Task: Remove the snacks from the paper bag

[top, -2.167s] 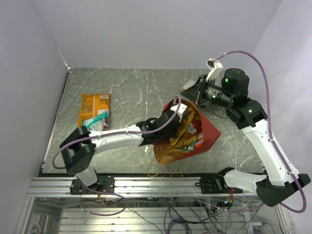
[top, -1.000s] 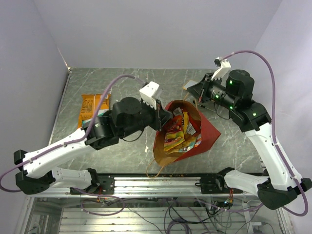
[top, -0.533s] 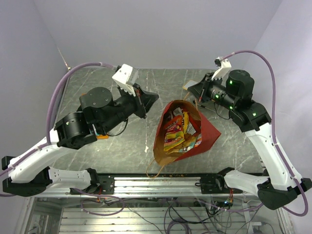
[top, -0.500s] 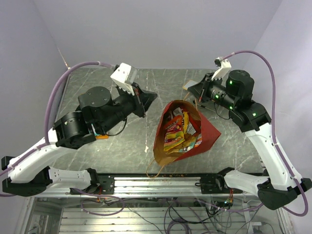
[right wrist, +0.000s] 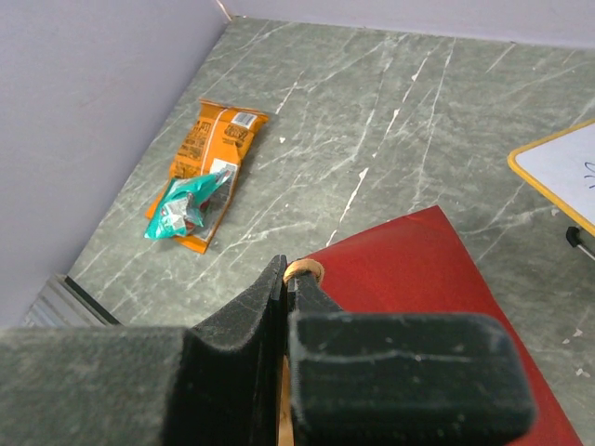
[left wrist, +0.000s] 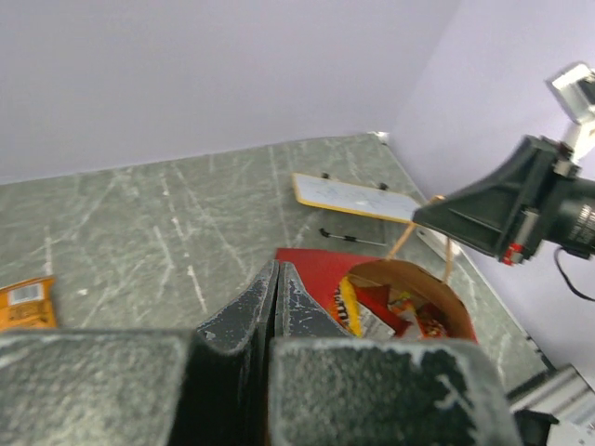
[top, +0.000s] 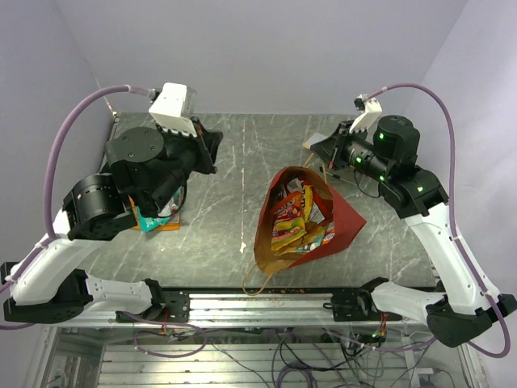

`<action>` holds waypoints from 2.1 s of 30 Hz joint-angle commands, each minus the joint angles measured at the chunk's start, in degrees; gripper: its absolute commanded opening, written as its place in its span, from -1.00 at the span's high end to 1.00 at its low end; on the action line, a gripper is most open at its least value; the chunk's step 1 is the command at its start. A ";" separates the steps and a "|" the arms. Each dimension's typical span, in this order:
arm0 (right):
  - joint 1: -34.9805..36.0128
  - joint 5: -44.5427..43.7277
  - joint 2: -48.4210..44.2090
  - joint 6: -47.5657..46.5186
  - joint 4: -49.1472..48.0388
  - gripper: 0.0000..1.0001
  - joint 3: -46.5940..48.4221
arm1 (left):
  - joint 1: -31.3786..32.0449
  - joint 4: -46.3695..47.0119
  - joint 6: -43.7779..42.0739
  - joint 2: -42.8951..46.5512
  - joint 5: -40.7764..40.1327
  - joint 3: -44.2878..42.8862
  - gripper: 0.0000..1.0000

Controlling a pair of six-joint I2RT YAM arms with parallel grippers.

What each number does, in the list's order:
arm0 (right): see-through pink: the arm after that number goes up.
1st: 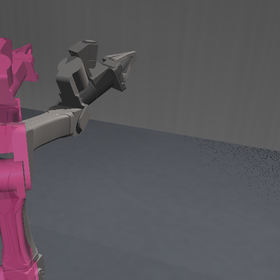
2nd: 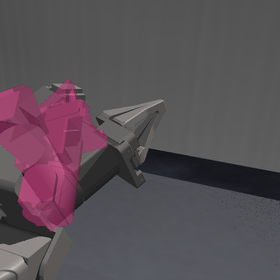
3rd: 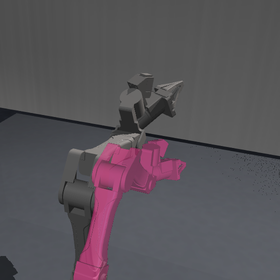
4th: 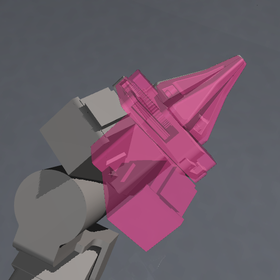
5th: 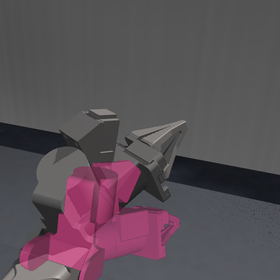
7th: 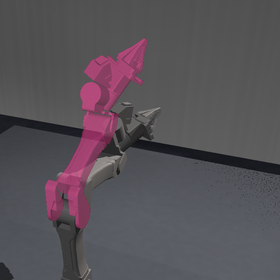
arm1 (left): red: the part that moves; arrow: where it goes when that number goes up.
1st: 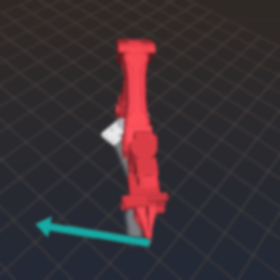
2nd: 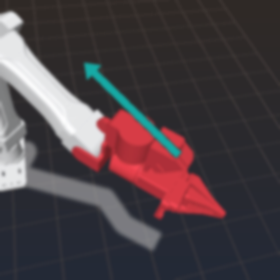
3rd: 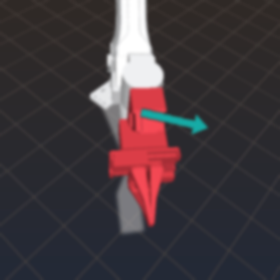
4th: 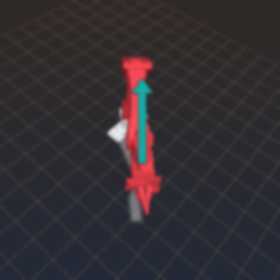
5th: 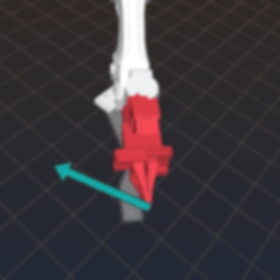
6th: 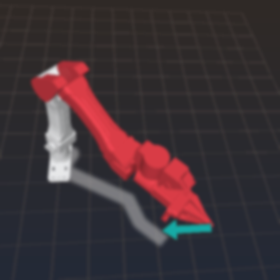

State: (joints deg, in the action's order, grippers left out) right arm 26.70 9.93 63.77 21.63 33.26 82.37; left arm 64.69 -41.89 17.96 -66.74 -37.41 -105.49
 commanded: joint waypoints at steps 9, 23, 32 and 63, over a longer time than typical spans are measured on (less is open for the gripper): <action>-0.12 0.42 0.31 0.26 -1.31 1.00 0.62 | -7.84 -11.09 -1.72 -3.64 -10.94 -5.30 0.86; -0.07 4.42 1.42 -0.63 -0.01 1.00 2.14 | -24.72 6.39 5.91 2.74 38.65 17.22 0.86; -0.13 5.58 0.32 -2.65 1.73 1.00 2.55 | -3.11 29.55 9.19 1.00 32.95 42.07 0.78; -0.07 7.10 0.56 -0.28 0.60 1.00 1.67 | 5.65 28.30 1.08 -34.62 13.24 35.41 -0.98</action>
State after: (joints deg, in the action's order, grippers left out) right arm 26.70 16.14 65.01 20.69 35.14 83.79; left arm 70.76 -13.15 19.46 -99.59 -21.58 -70.61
